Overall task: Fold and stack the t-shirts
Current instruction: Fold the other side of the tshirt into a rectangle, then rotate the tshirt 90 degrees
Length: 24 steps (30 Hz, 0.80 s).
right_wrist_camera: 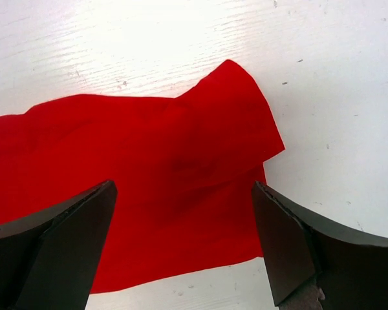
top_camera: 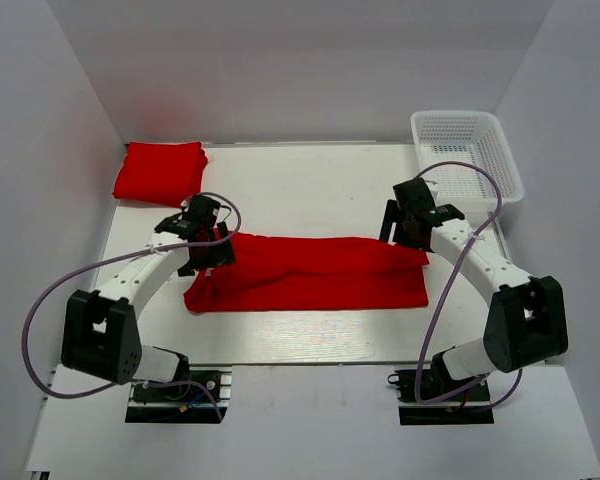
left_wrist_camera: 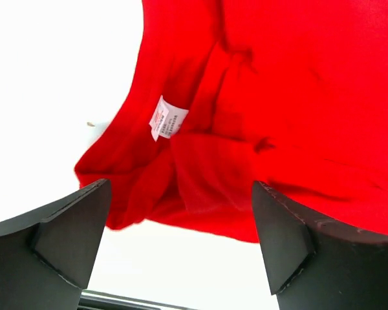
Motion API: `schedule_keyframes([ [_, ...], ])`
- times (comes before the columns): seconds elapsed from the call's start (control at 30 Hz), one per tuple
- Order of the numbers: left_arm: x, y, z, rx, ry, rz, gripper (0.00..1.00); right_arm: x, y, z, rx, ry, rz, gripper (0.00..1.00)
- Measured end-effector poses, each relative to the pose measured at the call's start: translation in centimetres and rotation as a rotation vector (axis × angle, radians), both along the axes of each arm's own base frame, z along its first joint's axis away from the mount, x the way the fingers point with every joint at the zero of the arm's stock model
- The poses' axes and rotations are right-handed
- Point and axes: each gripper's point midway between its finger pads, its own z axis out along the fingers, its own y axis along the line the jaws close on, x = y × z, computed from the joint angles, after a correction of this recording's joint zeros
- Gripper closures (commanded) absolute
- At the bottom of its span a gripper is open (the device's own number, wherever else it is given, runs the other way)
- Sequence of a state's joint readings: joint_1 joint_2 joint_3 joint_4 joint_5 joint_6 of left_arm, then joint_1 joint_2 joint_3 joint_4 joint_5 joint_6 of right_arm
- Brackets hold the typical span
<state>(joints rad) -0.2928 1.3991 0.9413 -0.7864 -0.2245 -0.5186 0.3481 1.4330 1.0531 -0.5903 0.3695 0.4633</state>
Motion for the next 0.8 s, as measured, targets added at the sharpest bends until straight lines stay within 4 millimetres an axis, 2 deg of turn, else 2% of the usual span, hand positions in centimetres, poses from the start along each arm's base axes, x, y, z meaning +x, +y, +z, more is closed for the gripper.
schedule_keyframes([
  [0.1,1.0,-0.4,3.1,-0.031,-0.085,0.002,0.01,-0.1,0.2,-0.1,0.006,0.008,0.013,0.10],
  [0.2,2.1,-2.0,5.5,-0.119,-0.177,-0.042,0.00,-0.3,0.7,-0.1,0.026,0.017,0.045,0.10],
  [0.33,3.2,-5.4,6.4,-0.277,-0.228,-0.147,0.00,-0.3,2.2,0.0,0.090,0.013,0.110,0.10],
  [0.4,3.3,-7.0,5.5,-0.339,-0.219,-0.193,0.00,-0.4,3.1,-0.3,0.126,0.013,0.146,0.10],
  [0.5,2.7,-9.1,2.7,-0.408,-0.158,-0.253,0.00,-0.6,4.2,-1.1,0.167,0.032,0.181,0.10],
  [0.6,1.4,-10.5,-0.7,-0.450,-0.074,-0.289,0.00,-0.1,5.2,-2.4,0.197,0.058,0.202,0.10],
  [0.7,-0.1,-10.9,-3.8,-0.468,0.004,-0.294,0.00,0.3,5.7,-4.6,0.209,0.099,0.207,0.10],
  [0.8,0.2,-11.1,-3.9,-0.483,-0.027,-0.287,0.00,0.3,5.8,-6.6,0.202,0.142,0.198,0.10],
])
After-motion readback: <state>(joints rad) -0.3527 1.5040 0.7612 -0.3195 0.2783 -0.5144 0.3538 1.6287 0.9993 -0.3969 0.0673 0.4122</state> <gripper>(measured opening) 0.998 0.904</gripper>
